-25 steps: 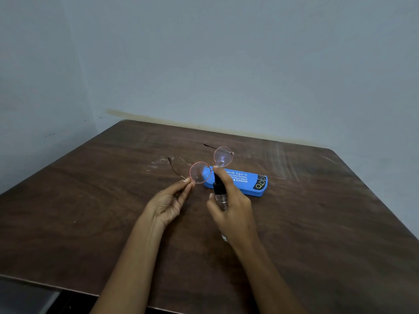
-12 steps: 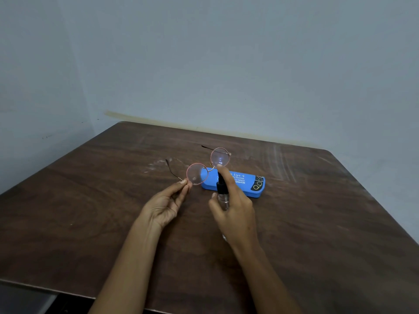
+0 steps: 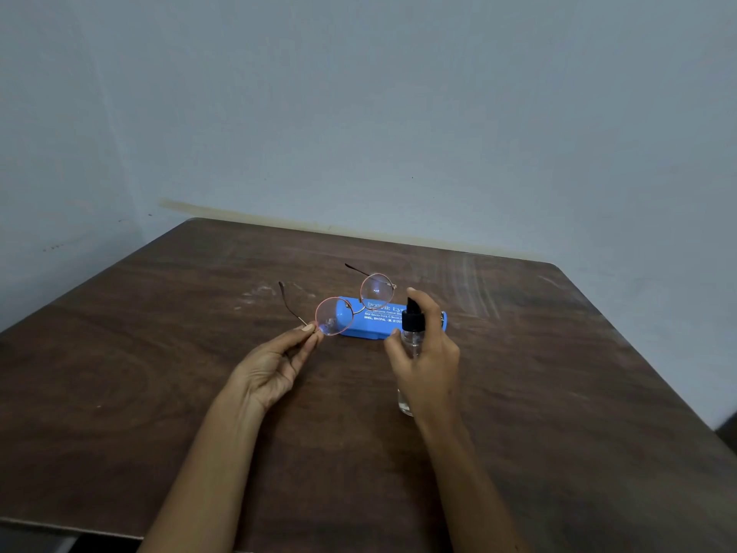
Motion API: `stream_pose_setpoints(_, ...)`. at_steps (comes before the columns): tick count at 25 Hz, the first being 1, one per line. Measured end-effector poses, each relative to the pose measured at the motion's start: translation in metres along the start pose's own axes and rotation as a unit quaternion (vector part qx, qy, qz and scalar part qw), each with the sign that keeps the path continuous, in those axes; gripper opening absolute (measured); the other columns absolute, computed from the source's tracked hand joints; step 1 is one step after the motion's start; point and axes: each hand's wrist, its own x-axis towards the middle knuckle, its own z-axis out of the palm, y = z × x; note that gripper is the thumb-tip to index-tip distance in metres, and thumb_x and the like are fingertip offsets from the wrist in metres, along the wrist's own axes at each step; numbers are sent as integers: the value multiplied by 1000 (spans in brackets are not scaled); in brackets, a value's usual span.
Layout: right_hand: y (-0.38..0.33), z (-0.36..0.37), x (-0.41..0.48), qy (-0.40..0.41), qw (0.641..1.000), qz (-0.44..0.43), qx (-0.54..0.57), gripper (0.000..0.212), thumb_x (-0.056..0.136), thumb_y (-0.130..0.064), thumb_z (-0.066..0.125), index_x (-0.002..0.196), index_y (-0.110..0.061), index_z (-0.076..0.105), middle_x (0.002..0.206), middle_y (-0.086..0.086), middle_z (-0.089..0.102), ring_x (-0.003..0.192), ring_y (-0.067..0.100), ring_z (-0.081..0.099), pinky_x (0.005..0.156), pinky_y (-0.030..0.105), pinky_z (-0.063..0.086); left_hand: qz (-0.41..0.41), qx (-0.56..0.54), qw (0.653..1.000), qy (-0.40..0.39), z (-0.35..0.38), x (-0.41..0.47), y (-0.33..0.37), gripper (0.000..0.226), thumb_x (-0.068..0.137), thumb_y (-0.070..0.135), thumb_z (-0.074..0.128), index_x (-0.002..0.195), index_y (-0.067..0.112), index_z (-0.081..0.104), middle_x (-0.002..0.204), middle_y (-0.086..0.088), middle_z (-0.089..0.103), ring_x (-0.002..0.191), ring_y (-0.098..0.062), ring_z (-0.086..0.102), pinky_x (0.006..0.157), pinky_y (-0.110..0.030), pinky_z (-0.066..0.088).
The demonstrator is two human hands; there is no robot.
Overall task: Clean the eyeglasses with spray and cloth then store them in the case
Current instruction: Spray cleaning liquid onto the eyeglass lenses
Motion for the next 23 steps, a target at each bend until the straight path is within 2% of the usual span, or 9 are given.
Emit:
stream_pose_setpoints(4, 1, 0, -1, -10, 1000, 5, -1, 52, 74, -4, 61, 117, -29, 49, 72, -24, 50, 52, 6, 49, 56, 22, 41, -1, 0, 1000, -2, 0, -2, 0, 41, 86, -8, 47, 51, -3, 68, 56, -10, 70, 51, -14, 68, 45, -15, 52)
stream_pose_setpoints(7, 2, -2, -1, -27, 999, 19, -5, 59, 76, -6, 59, 126, -35, 44, 75, -12, 55, 54, 7, 50, 53, 20, 42, 2, 1, 1000, -2, 1, -2, 0, 40, 86, -8, 47, 52, -3, 68, 56, -10, 70, 51, -14, 68, 45, -15, 52)
stream_pose_setpoints(11, -2, -2, 0, -21, 1000, 13, -14, 56, 74, -4, 59, 123, -29, 49, 75, -6, 57, 60, 17, 55, 60, 32, 50, 4, 6, 1000, -4, 2, -2, 0, 42, 86, -7, 47, 50, -2, 69, 56, -10, 70, 51, -13, 68, 46, -15, 53)
stream_pose_setpoints(17, -2, -2, -3, -22, 1000, 15, -11, 50, 74, -4, 60, 119, -25, 51, 76, -6, 58, 59, 17, 55, 60, 34, 51, 1, 10, 1000, -11, 0, -1, -1, 43, 87, -7, 46, 51, -1, 69, 57, -9, 70, 52, -13, 68, 46, -14, 53)
stream_pose_setpoints(23, 3, -2, -3, -16, 1000, 25, -11, 61, 74, -5, 59, 126, -34, 45, 70, -12, 53, 53, 7, 49, 55, 19, 41, 4, 10, 1000, -12, 0, -1, -1, 43, 87, -7, 46, 51, -1, 69, 56, -9, 70, 51, -13, 68, 46, -14, 53)
